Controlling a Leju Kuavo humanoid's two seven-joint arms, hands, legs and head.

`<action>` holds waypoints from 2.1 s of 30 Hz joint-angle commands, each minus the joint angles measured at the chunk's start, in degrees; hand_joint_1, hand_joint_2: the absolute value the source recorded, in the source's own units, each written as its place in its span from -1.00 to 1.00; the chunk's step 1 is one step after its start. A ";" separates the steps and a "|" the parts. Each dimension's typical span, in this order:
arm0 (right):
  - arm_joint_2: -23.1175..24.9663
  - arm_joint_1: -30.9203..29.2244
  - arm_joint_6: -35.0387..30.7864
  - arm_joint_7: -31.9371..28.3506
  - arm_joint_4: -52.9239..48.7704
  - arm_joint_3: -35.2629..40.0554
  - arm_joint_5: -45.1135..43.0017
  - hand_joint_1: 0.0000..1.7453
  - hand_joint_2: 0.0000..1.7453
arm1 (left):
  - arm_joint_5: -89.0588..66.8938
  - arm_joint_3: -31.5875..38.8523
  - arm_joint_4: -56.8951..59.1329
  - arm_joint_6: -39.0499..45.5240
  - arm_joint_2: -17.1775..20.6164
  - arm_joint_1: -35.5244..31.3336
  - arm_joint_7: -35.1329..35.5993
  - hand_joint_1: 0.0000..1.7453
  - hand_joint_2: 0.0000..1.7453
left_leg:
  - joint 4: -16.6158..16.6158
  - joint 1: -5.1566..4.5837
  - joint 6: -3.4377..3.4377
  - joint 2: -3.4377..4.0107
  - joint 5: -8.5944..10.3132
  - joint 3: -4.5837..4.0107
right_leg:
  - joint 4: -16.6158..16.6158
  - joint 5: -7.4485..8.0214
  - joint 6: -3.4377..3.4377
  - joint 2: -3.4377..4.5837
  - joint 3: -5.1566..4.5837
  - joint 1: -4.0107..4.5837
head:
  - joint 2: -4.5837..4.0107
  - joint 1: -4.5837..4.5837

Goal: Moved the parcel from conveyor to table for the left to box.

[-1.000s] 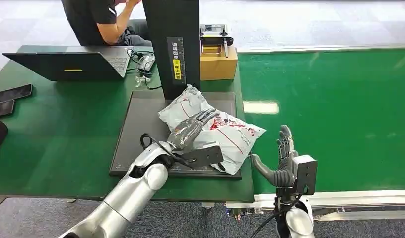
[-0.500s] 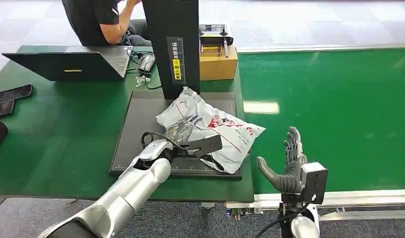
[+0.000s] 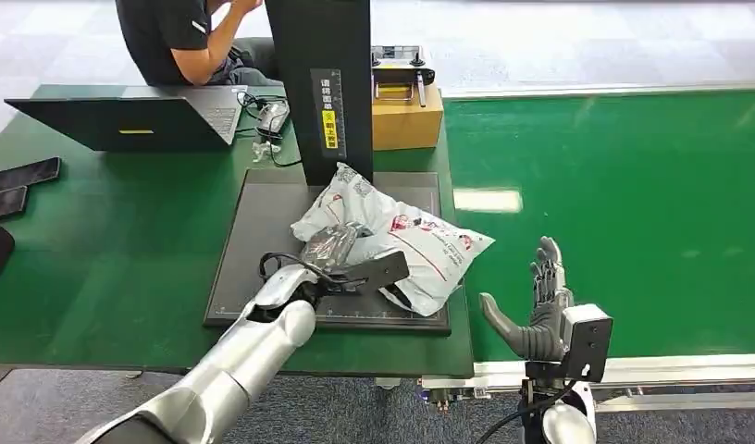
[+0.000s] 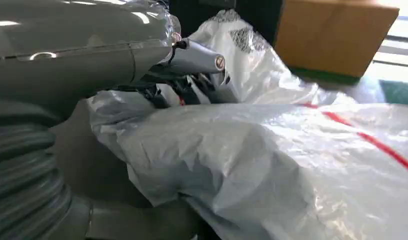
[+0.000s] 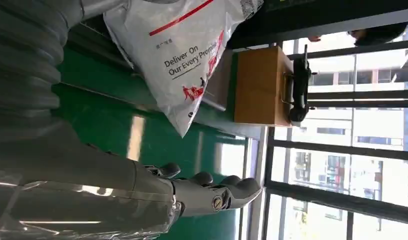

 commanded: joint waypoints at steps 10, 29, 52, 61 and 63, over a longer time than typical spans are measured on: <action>0.45 1.12 -0.94 0.22 0.84 -0.52 -1.08 -1.00 1.00 | 2.19 11.29 -7.49 11.28 5.47 2.63 -1.25 1.00 1.00 | -0.12 0.03 -0.18 0.11 0.04 0.09 | -0.08 0.07 0.11 0.18 0.05 -0.01 | 0.00 0.02; -0.32 2.78 -2.18 -0.16 -0.77 -0.59 -1.86 -1.00 1.00 | -10.33 41.63 -6.71 20.17 20.12 13.20 5.45 1.00 1.00 | -0.24 0.07 -0.21 0.29 0.03 0.19 | -0.10 0.07 0.12 0.39 0.10 0.03 | 0.00 0.04; -1.49 1.84 -1.77 -1.24 1.61 1.33 -3.45 -1.00 1.00 | 19.04 46.51 -25.45 4.85 10.31 20.87 -20.91 -1.00 1.00 | -0.11 0.03 -0.11 -0.22 0.08 -0.01 | -0.06 -0.02 0.14 -0.15 0.08 0.00 | 0.00 0.00; -2.01 -0.83 -1.09 -2.18 4.11 2.94 -3.57 -1.00 1.00 | 53.94 40.00 -32.04 -19.39 7.72 25.52 -27.57 -1.00 1.00 | -0.10 -0.03 -0.13 -0.01 0.04 0.02 | -0.06 0.03 0.13 0.04 0.04 -0.06 | 0.00 0.02; -2.03 -1.19 -0.80 -2.35 4.42 2.98 -3.59 -1.00 1.00 | 57.36 39.07 -34.27 -22.30 7.46 27.10 -27.67 -1.00 1.00 | -0.07 -0.01 -0.11 0.00 0.01 0.01 | -0.06 0.02 0.12 0.05 0.04 -0.05 | 0.00 0.00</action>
